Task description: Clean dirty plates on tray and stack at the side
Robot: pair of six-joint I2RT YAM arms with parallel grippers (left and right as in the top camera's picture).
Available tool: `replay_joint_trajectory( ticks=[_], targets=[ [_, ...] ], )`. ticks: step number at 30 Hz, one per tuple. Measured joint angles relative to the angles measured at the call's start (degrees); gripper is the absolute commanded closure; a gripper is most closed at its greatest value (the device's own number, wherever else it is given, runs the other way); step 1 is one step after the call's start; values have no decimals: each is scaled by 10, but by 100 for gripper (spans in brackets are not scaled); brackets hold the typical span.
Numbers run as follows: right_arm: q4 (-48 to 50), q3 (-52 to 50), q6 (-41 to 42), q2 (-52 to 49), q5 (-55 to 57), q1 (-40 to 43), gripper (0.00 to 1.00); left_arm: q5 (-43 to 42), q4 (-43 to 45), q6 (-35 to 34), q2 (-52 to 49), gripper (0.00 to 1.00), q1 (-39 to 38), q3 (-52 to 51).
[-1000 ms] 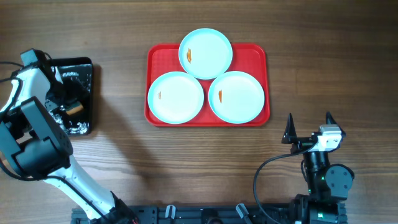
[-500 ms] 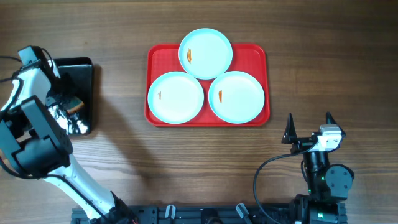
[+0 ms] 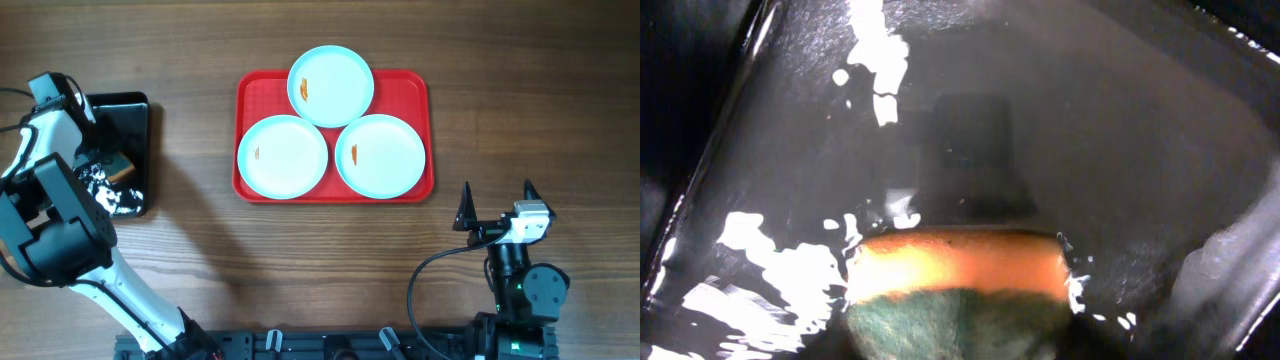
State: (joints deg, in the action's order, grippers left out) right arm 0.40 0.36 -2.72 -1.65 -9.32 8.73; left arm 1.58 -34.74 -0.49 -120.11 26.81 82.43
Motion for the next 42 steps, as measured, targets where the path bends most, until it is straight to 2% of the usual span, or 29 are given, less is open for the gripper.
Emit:
replay_joint_trajectory(
  ticks=[4, 5, 6, 7, 10, 13, 14, 15, 16, 17, 19, 20, 21, 22, 23, 29, 31, 32, 34, 36, 37, 38, 42],
  targets=[
    [0, 0, 0, 0, 0, 0, 0, 3, 1, 2, 0, 96, 0, 0],
    [0, 0, 0, 0, 0, 0, 0, 11, 1, 2, 0, 89, 0, 0],
    [0, 0, 0, 0, 0, 0, 0, 26, 0, 2, 0, 25, 0, 0],
    [0, 0, 0, 0, 0, 0, 0, 39, -1, 2, 0, 0, 0, 0],
    [0, 0, 0, 0, 0, 0, 0, 74, -17, 2, 0, 0, 0, 0],
    [0, 0, 0, 0, 0, 0, 0, 70, -35, -2, 1, 0, 2, 4],
    [0, 0, 0, 0, 0, 0, 0, 61, -44, -2, 1, 4, 3, 5],
    [0, 0, 0, 0, 0, 0, 0, 50, -52, -2, 1, 21, 3, 5],
    [0, 0, 0, 0, 0, 0, 0, 33, -64, -2, 1, 77, 3, 5],
    [0, 0, 0, 0, 0, 0, 0, 15, -79, -3, 1, 96, 3, 5],
    [0, 0, 0, 0, 0, 0, 0, 4, -100, -4, 1, 96, 3, 5],
    [0, 0, 0, 0, 0, 0, 0, 3, -106, -4, 1, 96, 3, 5],
    [0, 0, 0, 0, 0, 0, 0, 2, -109, -2, 2, 88, 2, 5],
    [0, 0, 0, 0, 0, 0, 0, 2, -109, -2, 2, 36, 2, 5],
    [0, 0, 0, 0, 0, 0, 0, 1, -110, -5, 2, 0, 2, 5],
    [0, 0, 0, 0, 0, 0, 0, 1, -118, -22, 2, 0, 3, 5],
    [0, 0, 0, 0, 0, 0, 0, 0, -125, -24, 2, 0, 3, 5],
    [0, 0, 0, 0, 0, 0, 0, 0, -130, -26, 2, 6, 3, 5],
    [0, 0, 0, 0, 0, 0, 0, -2, -146, -31, 3, 41, 3, 6],
    [0, 0, 0, 0, 0, 0, 0, -3, -164, -32, 3, 69, 3, 6],
    [0, 0, 0, 0, 0, 0, 0, -4, -169, -33, 3, 90, 3, 6],
    [0, 0, 0, 0, 0, 0, 0, -5, -175, -32, 3, 96, 2, 6],
    [0, 0, 0, 0, 0, 0, 0, -6, -176, -32, 3, 96, 2, 6]
  ],
)
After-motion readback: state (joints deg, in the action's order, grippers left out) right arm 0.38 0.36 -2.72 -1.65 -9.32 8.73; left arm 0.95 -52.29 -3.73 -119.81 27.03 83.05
